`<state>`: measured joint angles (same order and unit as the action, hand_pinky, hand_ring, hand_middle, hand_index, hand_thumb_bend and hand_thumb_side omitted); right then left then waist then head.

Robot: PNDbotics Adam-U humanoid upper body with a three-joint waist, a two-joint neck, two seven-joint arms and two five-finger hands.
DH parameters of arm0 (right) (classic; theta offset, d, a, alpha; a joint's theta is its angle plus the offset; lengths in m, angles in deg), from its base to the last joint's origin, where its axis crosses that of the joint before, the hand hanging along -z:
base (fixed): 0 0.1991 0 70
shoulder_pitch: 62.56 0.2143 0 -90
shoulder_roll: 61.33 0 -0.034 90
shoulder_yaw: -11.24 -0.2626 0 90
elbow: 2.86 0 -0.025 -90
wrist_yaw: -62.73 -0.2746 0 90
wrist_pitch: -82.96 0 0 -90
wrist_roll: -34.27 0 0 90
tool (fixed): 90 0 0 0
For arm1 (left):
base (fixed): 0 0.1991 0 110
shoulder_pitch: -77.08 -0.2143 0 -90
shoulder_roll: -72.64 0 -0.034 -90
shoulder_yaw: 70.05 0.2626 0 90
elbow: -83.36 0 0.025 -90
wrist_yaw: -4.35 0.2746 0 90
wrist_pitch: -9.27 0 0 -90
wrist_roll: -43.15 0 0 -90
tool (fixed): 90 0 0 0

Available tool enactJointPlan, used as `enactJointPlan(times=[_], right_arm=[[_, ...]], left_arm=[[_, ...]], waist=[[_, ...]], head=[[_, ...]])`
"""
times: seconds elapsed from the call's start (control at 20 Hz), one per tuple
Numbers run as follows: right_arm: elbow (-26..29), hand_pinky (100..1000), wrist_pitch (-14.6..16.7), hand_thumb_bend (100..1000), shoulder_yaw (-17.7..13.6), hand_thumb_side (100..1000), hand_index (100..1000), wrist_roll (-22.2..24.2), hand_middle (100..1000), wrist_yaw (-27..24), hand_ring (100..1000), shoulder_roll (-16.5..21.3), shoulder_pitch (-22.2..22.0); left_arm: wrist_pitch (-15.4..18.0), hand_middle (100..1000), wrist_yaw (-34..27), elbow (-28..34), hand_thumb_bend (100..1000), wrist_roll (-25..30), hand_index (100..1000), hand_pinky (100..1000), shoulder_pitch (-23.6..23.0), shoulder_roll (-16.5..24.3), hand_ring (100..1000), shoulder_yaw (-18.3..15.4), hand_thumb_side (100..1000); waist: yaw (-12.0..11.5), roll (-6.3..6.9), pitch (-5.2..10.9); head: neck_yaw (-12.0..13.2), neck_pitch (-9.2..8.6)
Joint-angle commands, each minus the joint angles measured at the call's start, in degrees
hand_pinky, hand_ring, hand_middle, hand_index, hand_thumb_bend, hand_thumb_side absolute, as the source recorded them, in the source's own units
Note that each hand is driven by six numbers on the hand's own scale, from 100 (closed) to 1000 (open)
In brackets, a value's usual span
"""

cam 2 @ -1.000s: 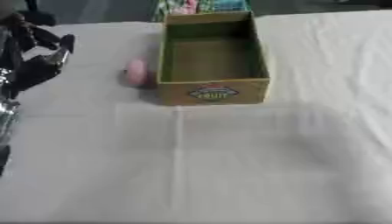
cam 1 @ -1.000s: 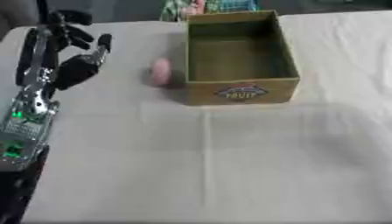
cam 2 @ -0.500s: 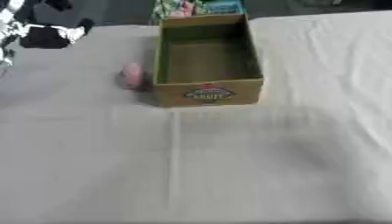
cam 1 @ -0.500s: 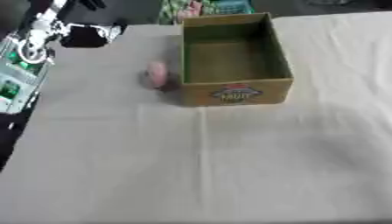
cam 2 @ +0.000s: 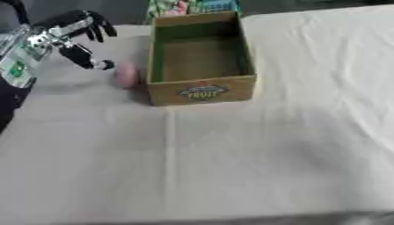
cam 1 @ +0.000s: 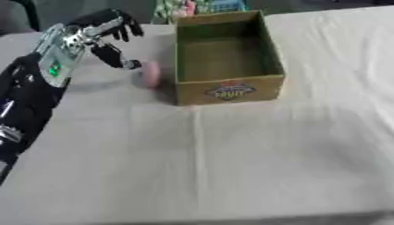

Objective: Pick up objects on the table and place them in the box.

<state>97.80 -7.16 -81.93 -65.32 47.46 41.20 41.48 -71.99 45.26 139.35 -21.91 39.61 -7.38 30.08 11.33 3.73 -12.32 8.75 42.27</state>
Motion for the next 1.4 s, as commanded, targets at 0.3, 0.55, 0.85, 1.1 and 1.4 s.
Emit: enactJointPlan(times=[0.3,0.55,0.85,1.1,1.4], right_arm=[[0.6,646,0.1,100,-0.3,260,816,0.3,689,-0.1,723,1.6,0.5],[0.6,646,0.1,100,-0.4,259,816,0.3,688,-0.1,723,1.5,0.4],[0.5,646,0.1,100,-0.4,259,816,0.2,688,-0.1,723,1.5,0.4],[0.5,646,0.1,100,-0.5,260,816,0.2,688,-0.2,723,1.5,0.3],[0.5,646,0.1,100,-0.5,261,815,0.1,688,-0.2,723,1.5,0.3]], left_arm=[[0.9,717,2.2,-3.2,573,-2.3,796,664,1.8,-2.5,644,-1.5,100],[1.5,713,1.8,-3.9,596,-0.1,788,665,1.7,-3.3,642,-0.8,123],[3.4,539,3.9,-2.8,294,7.7,610,615,1.9,-2.7,522,-0.7,100],[2.0,396,5.1,-0.7,100,4.3,467,563,1.9,-2.4,443,-1.2,100],[0.1,397,1.6,5.5,133,0.3,473,547,2.8,-1.7,441,-2.2,100]], waist=[[0.5,-0.28,1.19],[0.8,-0.27,1.17],[0.7,-0.18,1.18],[0.7,-0.28,1.17],[0.7,-0.35,1.24]], head=[[0.4,0.1],[0.5,0.1],[0.4,0.08],[0.3,0.02],[0.3,-0.01]])
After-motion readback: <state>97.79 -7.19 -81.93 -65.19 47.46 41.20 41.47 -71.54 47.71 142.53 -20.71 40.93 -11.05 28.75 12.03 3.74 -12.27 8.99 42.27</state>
